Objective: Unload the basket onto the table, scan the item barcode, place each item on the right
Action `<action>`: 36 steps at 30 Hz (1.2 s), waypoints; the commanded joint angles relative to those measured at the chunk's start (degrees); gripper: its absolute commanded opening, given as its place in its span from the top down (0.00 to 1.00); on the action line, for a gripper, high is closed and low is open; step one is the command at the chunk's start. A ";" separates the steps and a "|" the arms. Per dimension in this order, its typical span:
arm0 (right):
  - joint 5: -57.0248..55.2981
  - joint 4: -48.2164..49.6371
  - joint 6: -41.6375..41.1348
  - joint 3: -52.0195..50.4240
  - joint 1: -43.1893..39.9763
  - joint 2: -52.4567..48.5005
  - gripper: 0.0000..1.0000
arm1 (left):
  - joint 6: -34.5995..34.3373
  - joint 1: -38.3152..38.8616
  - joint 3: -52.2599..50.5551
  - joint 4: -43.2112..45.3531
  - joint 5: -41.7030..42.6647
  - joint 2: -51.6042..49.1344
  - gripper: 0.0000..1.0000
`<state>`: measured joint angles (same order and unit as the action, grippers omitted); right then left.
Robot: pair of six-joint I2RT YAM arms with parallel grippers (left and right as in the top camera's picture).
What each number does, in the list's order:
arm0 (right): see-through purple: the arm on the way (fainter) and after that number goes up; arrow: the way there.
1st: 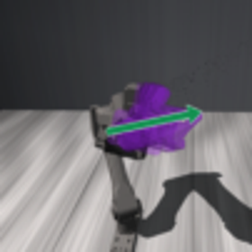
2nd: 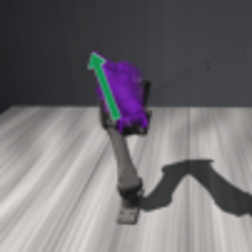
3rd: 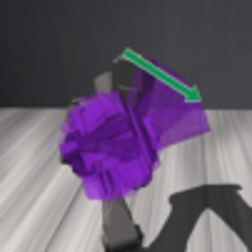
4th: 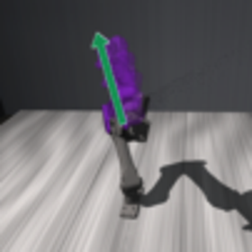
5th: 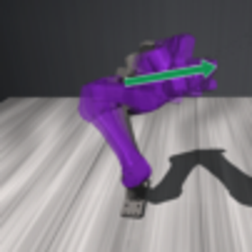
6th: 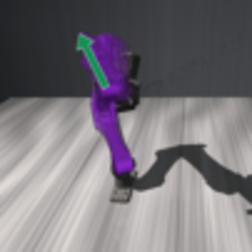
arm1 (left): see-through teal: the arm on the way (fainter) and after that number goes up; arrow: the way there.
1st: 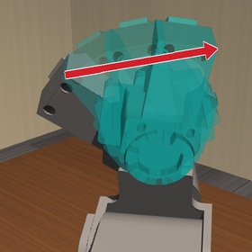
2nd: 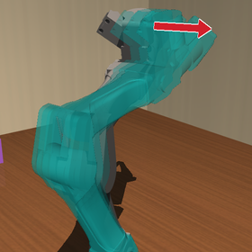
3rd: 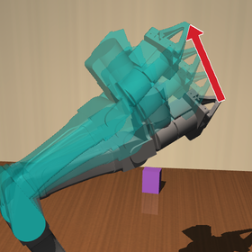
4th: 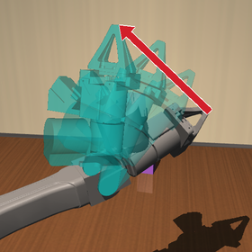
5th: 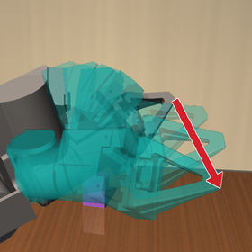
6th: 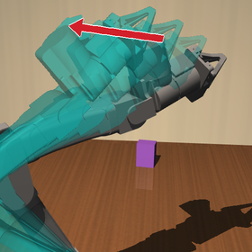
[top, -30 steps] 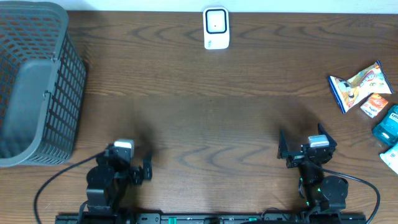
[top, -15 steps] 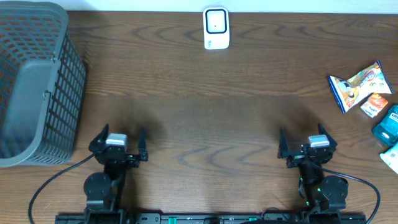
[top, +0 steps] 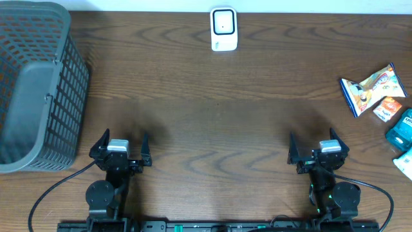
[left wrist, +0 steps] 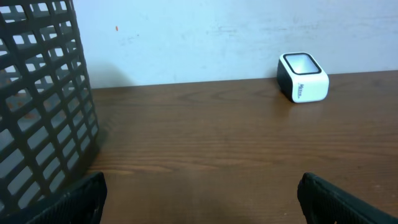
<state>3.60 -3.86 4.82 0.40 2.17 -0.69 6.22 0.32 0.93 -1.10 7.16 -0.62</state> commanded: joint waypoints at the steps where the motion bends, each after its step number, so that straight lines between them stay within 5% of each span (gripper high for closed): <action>1: -0.46 -0.26 -0.70 -0.07 0.11 0.37 0.01 | 0.07 -0.09 -0.70 -2.49 1.01 0.57 0.02; 10: -0.48 -0.26 -0.70 -0.07 0.11 0.37 0.01 | -5.07 -0.09 -0.70 -2.60 -0.55 0.57 0.02; 36: -0.48 -0.26 -0.70 -0.07 0.11 0.37 0.01 | -5.01 -0.09 -0.70 -2.49 -0.52 0.39 0.02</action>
<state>3.60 -3.88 4.80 0.40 2.17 -0.69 1.48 0.32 0.99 -1.30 6.04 -0.62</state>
